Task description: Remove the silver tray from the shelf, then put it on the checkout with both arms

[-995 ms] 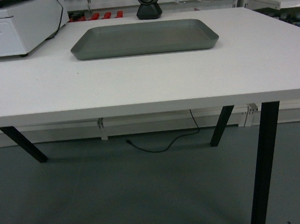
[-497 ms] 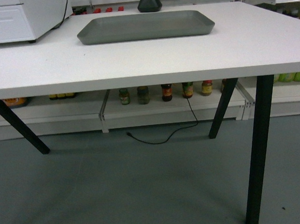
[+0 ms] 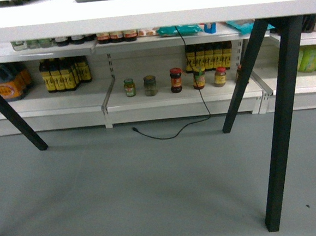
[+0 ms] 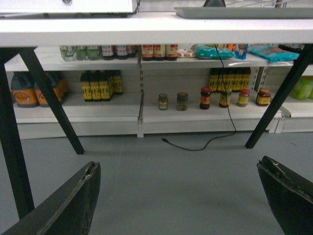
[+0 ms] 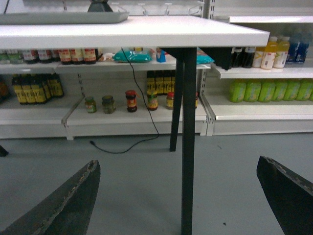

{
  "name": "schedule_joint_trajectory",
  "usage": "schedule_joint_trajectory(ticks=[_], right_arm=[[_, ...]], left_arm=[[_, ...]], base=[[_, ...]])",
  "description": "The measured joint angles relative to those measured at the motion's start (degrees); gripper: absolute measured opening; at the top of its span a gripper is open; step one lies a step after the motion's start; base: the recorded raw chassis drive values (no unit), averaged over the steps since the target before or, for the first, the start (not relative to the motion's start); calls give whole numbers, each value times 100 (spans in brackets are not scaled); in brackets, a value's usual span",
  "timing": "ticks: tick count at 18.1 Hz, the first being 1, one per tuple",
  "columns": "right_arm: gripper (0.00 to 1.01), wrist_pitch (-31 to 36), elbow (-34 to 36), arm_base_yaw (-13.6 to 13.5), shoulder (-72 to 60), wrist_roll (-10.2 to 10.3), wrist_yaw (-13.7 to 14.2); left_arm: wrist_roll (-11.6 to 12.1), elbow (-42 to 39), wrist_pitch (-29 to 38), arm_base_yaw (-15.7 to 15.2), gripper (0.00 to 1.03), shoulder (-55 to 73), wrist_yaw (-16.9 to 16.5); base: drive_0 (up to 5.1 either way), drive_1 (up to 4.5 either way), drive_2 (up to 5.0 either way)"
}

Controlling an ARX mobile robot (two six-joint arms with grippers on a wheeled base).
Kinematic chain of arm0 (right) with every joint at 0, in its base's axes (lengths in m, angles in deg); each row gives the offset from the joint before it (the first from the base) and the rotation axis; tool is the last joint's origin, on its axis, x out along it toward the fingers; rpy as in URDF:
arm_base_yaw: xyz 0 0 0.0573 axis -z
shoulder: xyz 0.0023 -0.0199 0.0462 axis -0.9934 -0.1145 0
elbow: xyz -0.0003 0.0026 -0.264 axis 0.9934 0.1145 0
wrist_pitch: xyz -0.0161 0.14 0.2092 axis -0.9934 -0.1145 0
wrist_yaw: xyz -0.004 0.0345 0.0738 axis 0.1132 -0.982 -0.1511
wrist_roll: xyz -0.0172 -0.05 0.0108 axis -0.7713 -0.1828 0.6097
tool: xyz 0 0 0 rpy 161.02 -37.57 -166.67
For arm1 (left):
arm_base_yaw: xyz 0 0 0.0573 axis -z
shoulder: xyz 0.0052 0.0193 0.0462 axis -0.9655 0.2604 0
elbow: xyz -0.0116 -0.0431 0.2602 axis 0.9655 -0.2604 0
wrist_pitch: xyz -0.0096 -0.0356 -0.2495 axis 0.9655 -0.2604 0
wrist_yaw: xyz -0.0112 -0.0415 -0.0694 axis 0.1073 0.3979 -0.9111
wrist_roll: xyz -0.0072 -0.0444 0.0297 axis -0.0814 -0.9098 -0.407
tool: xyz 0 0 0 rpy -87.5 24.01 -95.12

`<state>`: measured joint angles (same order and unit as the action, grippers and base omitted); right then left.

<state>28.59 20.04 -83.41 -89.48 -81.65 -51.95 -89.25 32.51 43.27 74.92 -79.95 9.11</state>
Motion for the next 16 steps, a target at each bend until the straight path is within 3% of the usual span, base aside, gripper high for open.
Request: schedule_joint_trajectory(ticks=[16], right_arm=[[98, -4, 0, 0, 0, -22, 2]], left_arm=[[13, 0, -13, 0, 98, 0, 0]], base=[[8, -417, 434]])
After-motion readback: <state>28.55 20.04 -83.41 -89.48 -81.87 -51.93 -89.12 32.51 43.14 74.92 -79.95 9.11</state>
